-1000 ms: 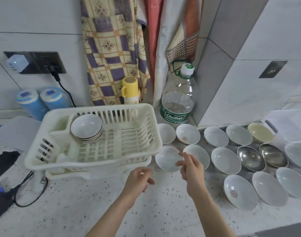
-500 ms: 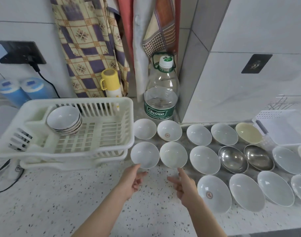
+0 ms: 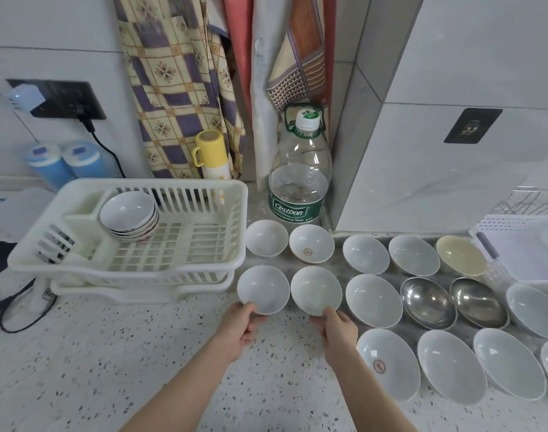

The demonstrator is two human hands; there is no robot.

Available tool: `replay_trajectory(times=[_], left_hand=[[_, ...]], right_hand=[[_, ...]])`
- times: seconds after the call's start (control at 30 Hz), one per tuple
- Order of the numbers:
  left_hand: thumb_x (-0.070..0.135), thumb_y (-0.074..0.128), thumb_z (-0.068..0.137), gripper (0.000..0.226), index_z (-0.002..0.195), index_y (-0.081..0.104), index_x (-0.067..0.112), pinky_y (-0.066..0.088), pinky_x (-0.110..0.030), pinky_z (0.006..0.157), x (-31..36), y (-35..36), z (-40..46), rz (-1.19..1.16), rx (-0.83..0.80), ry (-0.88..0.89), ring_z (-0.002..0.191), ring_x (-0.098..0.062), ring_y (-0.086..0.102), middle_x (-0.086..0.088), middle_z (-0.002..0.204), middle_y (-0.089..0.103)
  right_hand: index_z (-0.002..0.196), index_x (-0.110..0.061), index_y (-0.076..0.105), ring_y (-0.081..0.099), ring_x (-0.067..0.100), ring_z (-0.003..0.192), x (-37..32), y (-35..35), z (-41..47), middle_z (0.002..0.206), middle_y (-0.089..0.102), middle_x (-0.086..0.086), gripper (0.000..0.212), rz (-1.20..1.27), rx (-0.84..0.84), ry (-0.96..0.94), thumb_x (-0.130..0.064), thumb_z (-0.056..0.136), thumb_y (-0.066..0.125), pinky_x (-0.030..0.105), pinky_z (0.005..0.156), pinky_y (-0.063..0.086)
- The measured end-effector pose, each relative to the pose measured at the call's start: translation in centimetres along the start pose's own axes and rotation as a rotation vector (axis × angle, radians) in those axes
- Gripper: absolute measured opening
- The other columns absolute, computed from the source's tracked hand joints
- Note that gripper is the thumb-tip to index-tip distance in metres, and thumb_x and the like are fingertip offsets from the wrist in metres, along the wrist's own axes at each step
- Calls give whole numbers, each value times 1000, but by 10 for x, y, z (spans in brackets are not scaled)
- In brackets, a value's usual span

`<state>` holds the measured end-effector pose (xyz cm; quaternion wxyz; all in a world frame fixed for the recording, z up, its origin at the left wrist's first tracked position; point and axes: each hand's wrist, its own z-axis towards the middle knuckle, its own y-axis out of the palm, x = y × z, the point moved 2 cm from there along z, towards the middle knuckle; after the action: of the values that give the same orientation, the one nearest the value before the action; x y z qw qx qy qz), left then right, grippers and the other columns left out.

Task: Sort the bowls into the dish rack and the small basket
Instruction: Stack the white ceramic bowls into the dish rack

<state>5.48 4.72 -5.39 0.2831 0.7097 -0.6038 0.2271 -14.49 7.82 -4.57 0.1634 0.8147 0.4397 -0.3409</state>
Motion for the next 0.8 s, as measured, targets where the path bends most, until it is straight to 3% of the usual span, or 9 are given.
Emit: replay_trajectory(times=[0.1,0.33,0.57,0.7,0.8], left_hand=[[4,43,91,27,113,56,10,24,-19,36,-10,-13,-13,12,-26,-7,38,-7,29,-17,83,76],[7,46,87,30,112,61,12,25,-21,39,-12,-50,-58,114,-44,67,41,-10,29,-22,82,75],[2,43,84,25,102,60,-3,19,-22,40,38,-76,-95,-18,-201,240,37,-11,23,-32,79,70],[6,46,83,24,101,60,0,24,-20,37,75,-115,-96,-70,-189,341,36,-10,25,-30,77,70],[17,53,70,30,95,61,3,25,-20,35,102,-151,-91,-87,-115,411,35,-10,27,-31,78,70]], right_hand=[[84,-7,65,35,7,34,2,-3,-7,65,73,11,12,32,10,6,-8,88,54,17,31,26],[87,-5,63,28,9,36,-7,5,-40,73,75,16,12,135,17,-31,-5,84,51,16,32,24],[68,-10,42,21,9,34,-31,45,-81,77,75,20,15,280,-22,-143,-1,79,48,16,32,19],[70,-7,48,22,8,36,-45,83,-105,79,75,20,12,283,-91,-230,-1,80,47,17,33,20],[66,-5,51,28,9,35,-57,118,-118,73,73,22,16,265,-117,-323,2,80,47,17,32,20]])
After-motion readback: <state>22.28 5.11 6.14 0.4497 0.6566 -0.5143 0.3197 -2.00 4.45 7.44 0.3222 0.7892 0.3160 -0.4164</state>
